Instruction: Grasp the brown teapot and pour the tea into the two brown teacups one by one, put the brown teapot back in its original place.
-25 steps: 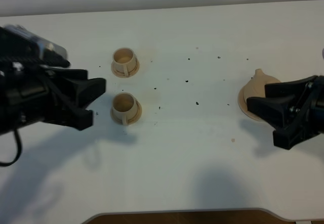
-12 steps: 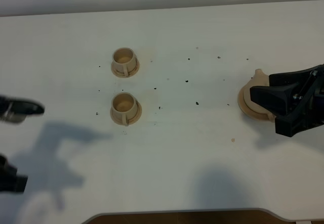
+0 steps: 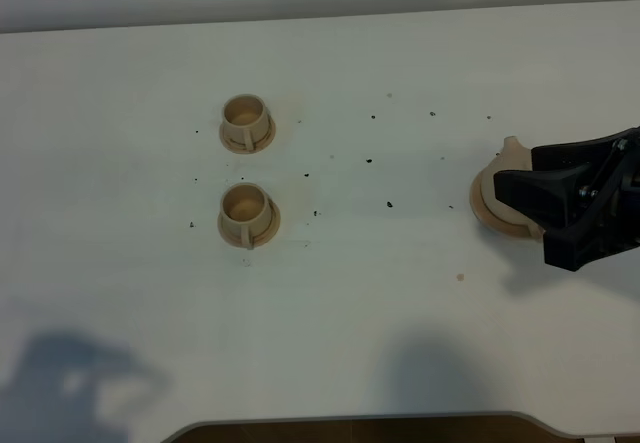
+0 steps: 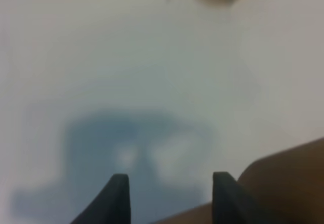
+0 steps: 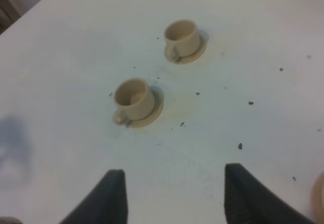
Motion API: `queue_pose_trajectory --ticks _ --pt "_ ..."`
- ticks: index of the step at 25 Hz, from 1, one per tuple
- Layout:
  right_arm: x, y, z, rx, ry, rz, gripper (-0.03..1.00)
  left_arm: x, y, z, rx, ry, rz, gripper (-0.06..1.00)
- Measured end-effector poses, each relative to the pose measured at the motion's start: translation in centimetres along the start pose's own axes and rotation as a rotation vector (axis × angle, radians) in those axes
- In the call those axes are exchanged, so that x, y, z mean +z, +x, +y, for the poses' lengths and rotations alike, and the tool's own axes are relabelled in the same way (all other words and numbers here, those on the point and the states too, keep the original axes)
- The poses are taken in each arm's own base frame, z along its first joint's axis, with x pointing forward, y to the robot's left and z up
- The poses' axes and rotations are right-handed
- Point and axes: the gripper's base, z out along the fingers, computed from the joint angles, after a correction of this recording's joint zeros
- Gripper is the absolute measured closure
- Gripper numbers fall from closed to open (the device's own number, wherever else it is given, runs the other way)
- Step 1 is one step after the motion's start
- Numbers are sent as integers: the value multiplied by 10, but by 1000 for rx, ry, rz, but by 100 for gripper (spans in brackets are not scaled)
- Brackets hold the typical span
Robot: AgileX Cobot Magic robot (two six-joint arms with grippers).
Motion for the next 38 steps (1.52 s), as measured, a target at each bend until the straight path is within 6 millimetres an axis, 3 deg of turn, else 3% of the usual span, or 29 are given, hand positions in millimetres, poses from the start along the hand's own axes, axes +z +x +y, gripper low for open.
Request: queue_pose_trajectory --ticks 9,19,31,38 --pt "0 -1 0 4 -3 -9 51 -12 12 -3 69 49 -111 56" --pt "0 -3 2 4 -17 -27 51 -17 17 0 -129 -161 -151 56" --pt "0 -5 4 45 -40 -43 51 -27 28 -4 -184 -252 -247 56" --pt "22 -3 -6 99 -54 24 51 -27 28 -4 -184 -252 -248 56"
